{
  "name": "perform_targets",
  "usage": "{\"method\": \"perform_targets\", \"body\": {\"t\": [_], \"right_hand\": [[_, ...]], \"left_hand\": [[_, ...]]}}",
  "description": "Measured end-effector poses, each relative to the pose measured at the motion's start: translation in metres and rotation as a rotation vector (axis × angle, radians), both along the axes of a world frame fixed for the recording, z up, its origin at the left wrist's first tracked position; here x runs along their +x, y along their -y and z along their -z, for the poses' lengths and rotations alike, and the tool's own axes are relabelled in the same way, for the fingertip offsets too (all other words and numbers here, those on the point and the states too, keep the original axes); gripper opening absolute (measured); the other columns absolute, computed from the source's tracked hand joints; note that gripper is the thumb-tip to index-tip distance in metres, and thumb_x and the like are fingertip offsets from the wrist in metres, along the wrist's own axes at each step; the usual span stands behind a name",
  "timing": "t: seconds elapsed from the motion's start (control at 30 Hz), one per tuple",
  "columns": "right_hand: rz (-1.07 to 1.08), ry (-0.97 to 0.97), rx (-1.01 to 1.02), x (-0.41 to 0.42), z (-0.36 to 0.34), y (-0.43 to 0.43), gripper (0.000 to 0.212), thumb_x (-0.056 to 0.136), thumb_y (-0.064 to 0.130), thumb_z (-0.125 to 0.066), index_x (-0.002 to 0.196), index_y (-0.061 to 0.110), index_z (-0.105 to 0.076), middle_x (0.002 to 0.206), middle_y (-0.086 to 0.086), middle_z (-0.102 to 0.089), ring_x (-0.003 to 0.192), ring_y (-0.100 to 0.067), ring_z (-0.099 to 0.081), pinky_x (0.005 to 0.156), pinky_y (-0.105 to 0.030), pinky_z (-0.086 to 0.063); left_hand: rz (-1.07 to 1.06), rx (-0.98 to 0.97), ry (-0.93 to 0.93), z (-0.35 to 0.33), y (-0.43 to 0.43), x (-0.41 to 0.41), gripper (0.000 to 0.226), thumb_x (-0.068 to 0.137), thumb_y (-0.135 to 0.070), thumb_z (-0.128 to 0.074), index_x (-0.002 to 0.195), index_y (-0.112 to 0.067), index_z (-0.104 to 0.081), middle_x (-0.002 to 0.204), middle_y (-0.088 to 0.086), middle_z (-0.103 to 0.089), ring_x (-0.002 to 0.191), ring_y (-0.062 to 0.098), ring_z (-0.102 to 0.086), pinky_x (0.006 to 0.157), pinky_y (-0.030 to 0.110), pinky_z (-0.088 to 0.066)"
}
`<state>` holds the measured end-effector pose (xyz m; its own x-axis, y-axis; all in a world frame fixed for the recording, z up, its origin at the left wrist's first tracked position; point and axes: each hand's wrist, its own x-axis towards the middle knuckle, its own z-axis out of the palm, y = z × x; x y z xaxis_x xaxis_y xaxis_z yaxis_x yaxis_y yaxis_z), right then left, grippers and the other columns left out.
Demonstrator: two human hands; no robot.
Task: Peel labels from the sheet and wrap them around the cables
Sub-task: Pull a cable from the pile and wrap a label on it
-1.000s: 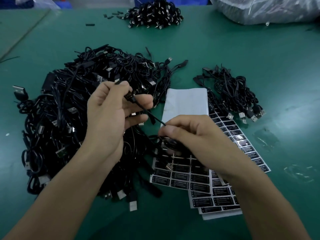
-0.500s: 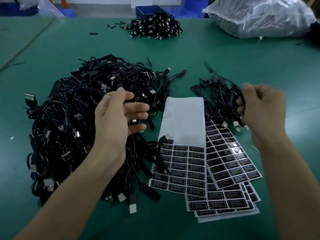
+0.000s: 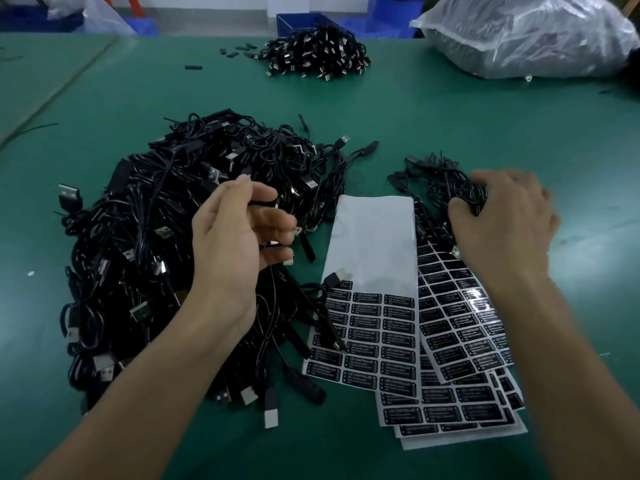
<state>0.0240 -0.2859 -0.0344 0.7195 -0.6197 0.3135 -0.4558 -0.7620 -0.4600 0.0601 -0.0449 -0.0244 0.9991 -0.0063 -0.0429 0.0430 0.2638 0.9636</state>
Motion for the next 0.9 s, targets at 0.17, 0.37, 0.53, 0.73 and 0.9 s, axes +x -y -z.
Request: {"method": "perform_targets", "body": {"t": [0.17,0.37,0.53,0.73,0.9], "right_hand": [[-0.312,-0.013,0.015,0.005,-0.005,-0.053,0.026,0.097,0.027,-0.061,0.12,0.018,-0.068,0.119,-0.006,-0.066,0.11,-0.025,-0.057,0.1,-0.042,-0.046],[-0.519,-0.283,0.146,0.026,0.012,-0.106,0.018,0.097,0.032,-0.06,0.102,0.018,-0.069,0.096,-0.002,-0.066,0.086,-0.025,-0.064,0.075,-0.036,-0.054],[-0.489,-0.127,0.182,0.038,0.023,-0.125,0.029,0.095,0.032,-0.059,0.115,0.016,-0.044,0.102,-0.004,-0.053,0.084,-0.026,-0.047,0.067,-0.037,-0.037],[-0.534,-0.2,0.249,0.056,0.022,-0.124,0.041,0.095,0.024,-0.058,0.135,0.027,-0.052,0.121,-0.006,-0.051,0.097,-0.025,-0.051,0.075,-0.034,-0.04],[-0.434,0.08,0.377,0.056,0.027,-0.114,0.017,0.095,0.012,-0.058,0.096,0.018,-0.074,0.093,0.005,-0.069,0.078,-0.009,-0.062,0.07,-0.027,-0.051]], "left_hand": [[-0.016,-0.01,0.006,0.001,0.001,0.0,0.039,0.108,-0.031,-0.04,0.08,-0.015,-0.063,0.056,0.0,-0.063,0.051,0.013,-0.058,0.047,0.023,-0.048],[-0.052,-0.023,0.032,0.003,0.002,-0.001,0.042,0.108,-0.03,-0.038,0.076,-0.017,-0.061,0.055,-0.003,-0.059,0.05,0.01,-0.054,0.046,0.023,-0.046],[-0.087,-0.056,0.026,0.005,0.001,0.001,0.044,0.107,-0.029,-0.039,0.069,-0.022,-0.059,0.057,-0.007,-0.056,0.054,0.008,-0.05,0.048,0.023,-0.045],[-0.112,-0.07,0.004,0.005,0.002,0.003,0.042,0.106,-0.027,-0.04,0.068,-0.023,-0.058,0.059,-0.009,-0.055,0.056,0.006,-0.05,0.05,0.022,-0.044],[-0.114,-0.05,0.002,0.006,0.002,0.003,0.039,0.106,-0.026,-0.04,0.072,-0.022,-0.057,0.06,-0.01,-0.055,0.057,0.005,-0.05,0.051,0.022,-0.045]]}}
